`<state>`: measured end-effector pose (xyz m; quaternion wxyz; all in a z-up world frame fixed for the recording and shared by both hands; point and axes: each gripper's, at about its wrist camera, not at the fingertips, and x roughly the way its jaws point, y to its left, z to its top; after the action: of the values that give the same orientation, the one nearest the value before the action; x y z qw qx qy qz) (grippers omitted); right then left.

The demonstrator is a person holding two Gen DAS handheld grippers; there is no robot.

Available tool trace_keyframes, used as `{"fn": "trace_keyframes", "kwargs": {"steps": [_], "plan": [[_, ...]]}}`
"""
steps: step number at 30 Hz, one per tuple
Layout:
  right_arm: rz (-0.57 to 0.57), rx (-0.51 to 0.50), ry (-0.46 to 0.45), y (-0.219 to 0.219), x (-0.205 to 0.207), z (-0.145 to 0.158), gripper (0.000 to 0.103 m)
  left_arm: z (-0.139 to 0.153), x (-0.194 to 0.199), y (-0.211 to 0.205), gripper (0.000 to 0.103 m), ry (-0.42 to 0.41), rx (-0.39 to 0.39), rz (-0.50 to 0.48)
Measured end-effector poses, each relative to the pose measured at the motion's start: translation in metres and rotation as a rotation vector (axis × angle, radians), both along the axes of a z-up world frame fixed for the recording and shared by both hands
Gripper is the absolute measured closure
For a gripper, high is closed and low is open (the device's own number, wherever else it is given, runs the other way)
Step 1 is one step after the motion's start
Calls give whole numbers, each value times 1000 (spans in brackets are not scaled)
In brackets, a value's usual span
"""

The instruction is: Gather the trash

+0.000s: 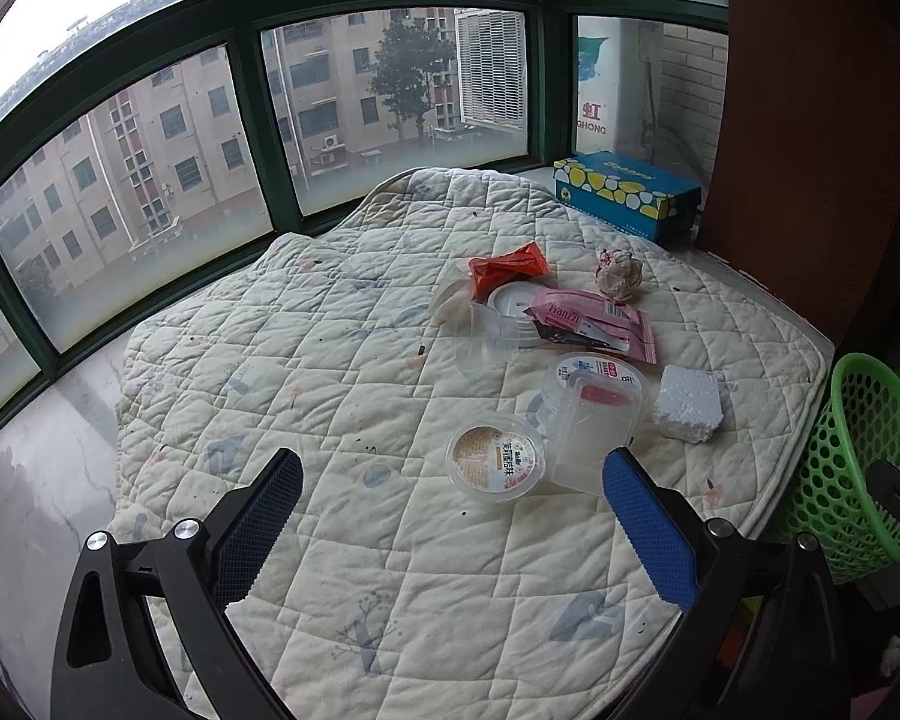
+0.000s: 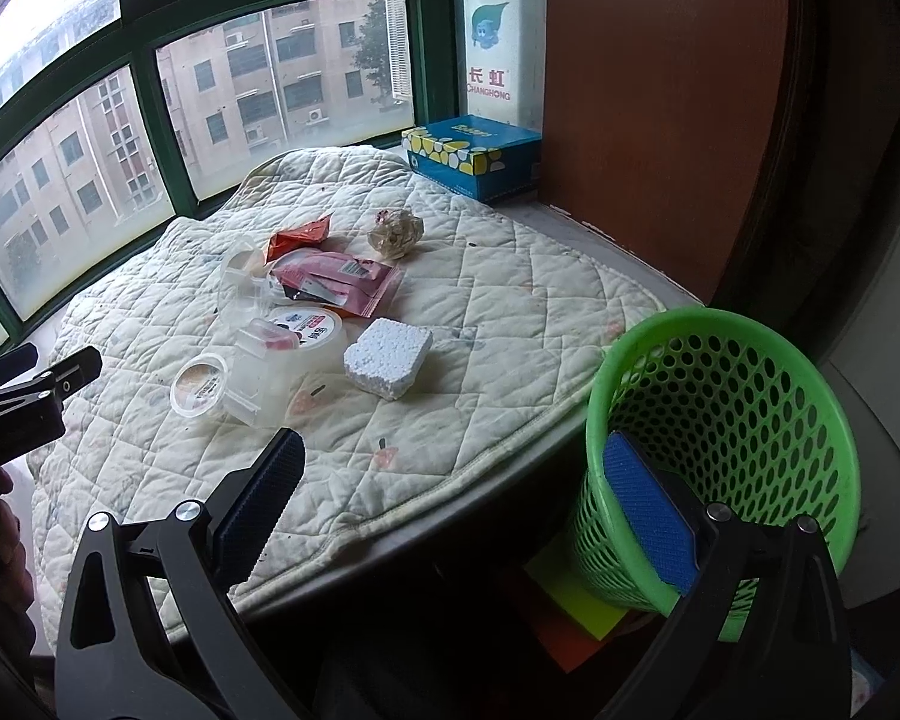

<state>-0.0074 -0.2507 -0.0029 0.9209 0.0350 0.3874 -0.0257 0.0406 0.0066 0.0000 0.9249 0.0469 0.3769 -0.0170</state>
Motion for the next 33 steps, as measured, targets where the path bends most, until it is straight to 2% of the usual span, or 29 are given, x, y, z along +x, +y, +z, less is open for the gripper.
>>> {"fn": "trace_keyframes", "kwargs": {"steps": [18, 33], "plan": [[59, 37, 84, 16, 71, -39, 5, -11, 26, 38, 6, 18, -4, 53], [28, 174, 227, 10, 145, -74, 5, -43, 45, 49, 6, 80, -12, 30]]}}
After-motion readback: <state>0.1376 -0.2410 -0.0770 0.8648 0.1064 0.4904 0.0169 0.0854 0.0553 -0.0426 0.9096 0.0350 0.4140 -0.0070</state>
